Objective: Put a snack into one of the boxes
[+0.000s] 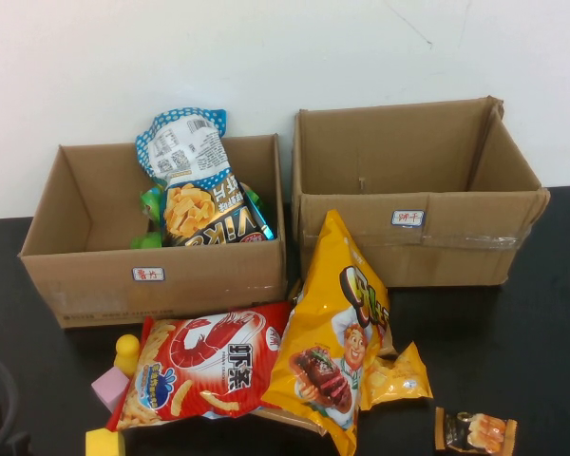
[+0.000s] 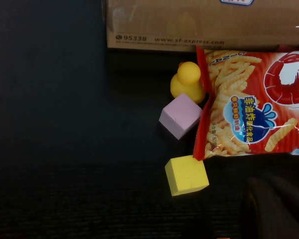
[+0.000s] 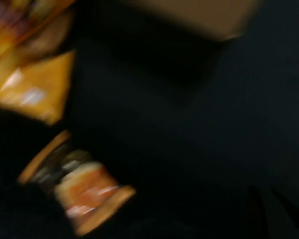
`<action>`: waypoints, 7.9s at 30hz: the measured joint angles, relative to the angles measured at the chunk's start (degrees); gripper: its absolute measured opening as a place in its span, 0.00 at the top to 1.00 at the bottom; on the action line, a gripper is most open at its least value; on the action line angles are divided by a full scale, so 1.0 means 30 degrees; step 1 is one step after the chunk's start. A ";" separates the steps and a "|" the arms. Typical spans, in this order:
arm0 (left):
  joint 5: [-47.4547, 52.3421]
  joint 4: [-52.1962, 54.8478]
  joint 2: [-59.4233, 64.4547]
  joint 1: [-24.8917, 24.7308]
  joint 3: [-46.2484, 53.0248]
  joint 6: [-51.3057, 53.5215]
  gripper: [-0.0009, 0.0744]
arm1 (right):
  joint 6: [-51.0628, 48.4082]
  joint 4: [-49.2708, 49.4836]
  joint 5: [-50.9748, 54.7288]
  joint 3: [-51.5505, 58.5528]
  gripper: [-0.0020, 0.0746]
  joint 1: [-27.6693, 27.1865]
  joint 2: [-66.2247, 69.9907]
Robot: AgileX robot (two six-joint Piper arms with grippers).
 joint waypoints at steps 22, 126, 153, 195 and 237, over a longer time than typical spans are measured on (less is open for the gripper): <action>0.0038 -0.0677 0.0031 0.0000 0.0000 0.0609 0.99 | -0.2185 0.0880 0.1940 -0.4191 0.22 0.6803 1.1740; -0.4660 -0.2409 -1.2549 0.0000 0.3057 0.7185 0.99 | 1.1052 -0.9435 0.6132 -0.8144 0.97 0.6514 -0.6330; -0.5126 -0.2409 -1.2549 0.0000 0.3467 0.7221 0.99 | 1.2588 -0.8470 0.3994 0.3213 0.98 0.6514 -1.2802; -0.5041 -0.2526 -1.2549 0.0000 0.3467 0.7248 0.99 | 0.6312 -0.2305 0.1390 1.1840 0.98 -0.3889 -2.4424; -0.5041 -0.1442 -1.2584 0.0000 0.4602 0.7123 0.99 | 0.6312 -0.1209 0.2021 1.1924 0.98 -0.3935 -2.4454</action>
